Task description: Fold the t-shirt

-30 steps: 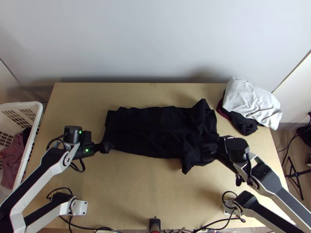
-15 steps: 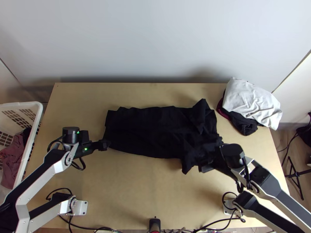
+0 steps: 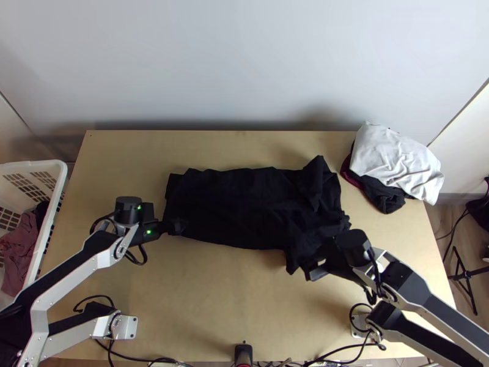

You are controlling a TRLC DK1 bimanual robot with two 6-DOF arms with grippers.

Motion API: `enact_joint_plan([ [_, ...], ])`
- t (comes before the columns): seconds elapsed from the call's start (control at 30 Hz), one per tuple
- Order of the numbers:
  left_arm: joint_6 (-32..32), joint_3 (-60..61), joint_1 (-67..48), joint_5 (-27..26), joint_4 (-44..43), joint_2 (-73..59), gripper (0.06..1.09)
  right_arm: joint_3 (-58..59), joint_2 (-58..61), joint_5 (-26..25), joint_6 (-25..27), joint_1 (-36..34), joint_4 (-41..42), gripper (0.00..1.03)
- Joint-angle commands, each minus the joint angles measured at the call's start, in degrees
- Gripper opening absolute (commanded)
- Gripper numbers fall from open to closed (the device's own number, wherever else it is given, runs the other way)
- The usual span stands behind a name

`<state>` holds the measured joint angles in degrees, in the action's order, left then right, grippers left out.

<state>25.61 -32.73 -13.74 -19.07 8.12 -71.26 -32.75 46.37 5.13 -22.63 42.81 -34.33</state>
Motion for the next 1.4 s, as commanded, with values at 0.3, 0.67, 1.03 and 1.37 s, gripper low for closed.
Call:
enact_joint_plan([
  [0.3,1.4,-0.8,-0.7,1.6,-5.1,-4.1,1.04,-0.1,6.0,7.4,2.0,5.9,-1.8,0.91],
  [0.67,3.1,-2.2,-1.2,2.1,-8.6,-6.0,1.03,1.6,9.8,7.0,4.3,6.3,4.7,0.87],
  [1.03,0.6,-4.5,-1.1,2.1,-6.1,-9.2,1.04,0.2,11.7,6.8,3.9,4.3,6.6,0.87],
  [1.37,-7.6,-2.2,5.1,2.1,5.7,3.1,1.04,-0.4,11.7,6.8,3.7,3.6,5.8,0.88],
])
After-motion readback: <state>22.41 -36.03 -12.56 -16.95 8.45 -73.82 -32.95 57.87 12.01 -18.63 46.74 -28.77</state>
